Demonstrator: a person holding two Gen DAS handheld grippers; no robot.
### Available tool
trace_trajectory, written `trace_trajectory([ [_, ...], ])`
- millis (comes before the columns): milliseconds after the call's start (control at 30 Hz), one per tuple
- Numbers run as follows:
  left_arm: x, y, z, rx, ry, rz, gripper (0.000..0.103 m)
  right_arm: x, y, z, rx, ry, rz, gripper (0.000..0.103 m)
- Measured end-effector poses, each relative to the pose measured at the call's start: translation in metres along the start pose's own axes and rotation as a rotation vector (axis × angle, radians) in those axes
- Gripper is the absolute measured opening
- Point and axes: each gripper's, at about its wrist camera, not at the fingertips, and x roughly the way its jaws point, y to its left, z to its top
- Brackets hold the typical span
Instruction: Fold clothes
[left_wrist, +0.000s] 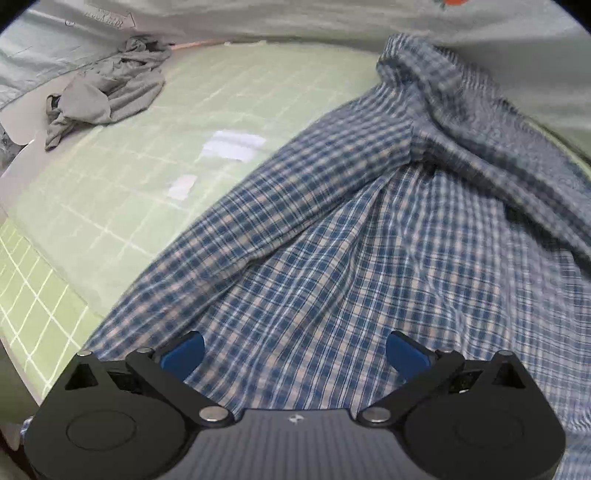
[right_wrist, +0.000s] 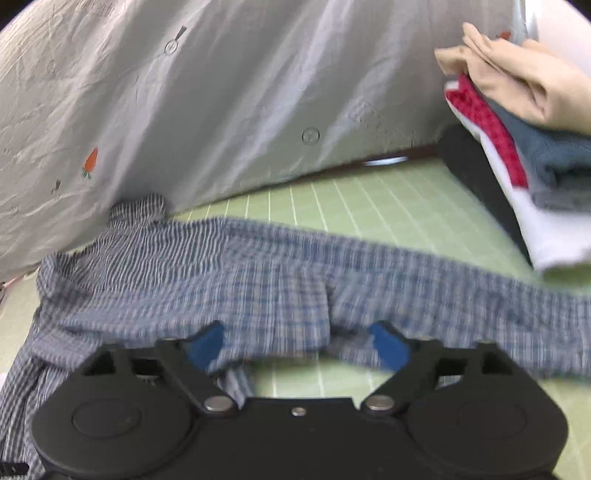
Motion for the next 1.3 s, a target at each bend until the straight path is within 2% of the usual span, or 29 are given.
trace_trajectory([
  [100, -0.018, 0.018, -0.001, -0.033, -0.042, -0.026, 0.103, -0.010, 0.011, -0.012, -0.012, -0.003, -0.010, 0.103],
  [200, -0.033, 0.040, -0.002, -0.074, -0.062, -0.015, 0.103, -0.019, 0.022, -0.023, -0.025, -0.006, -0.021, 0.103],
  [367, -0.047, 0.073, -0.003, -0.057, -0.080, -0.005, 0.103, -0.035, 0.047, -0.039, -0.038, -0.012, -0.030, 0.103],
  [600, -0.037, 0.113, 0.010, 0.004, -0.074, -0.076, 0.103, -0.052, 0.096, -0.058, -0.024, -0.014, -0.036, 0.103],
  [733, -0.019, 0.143, 0.025, 0.069, -0.063, -0.146, 0.103, -0.060, 0.141, -0.074, -0.005, -0.016, -0.018, 0.103],
  [900, -0.002, 0.184, 0.045, 0.181, -0.043, -0.217, 0.103, -0.065, 0.223, -0.091, 0.037, 0.039, -0.066, 0.103],
  [1033, 0.010, 0.213, 0.067, 0.281, -0.055, -0.285, 0.103, -0.064, 0.286, -0.112, 0.070, 0.038, -0.045, 0.102],
  [1167, 0.019, 0.235, 0.087, 0.346, -0.069, -0.304, 0.103, -0.063, 0.338, -0.136, 0.153, 0.088, -0.023, 0.090],
  [1200, 0.021, 0.240, 0.088, 0.355, -0.063, -0.312, 0.103, -0.063, 0.350, -0.142, 0.176, 0.101, -0.016, 0.089],
  [1300, 0.023, 0.253, 0.085, 0.373, -0.034, -0.355, 0.103, -0.069, 0.380, -0.162, 0.212, 0.151, 0.027, 0.075],
])
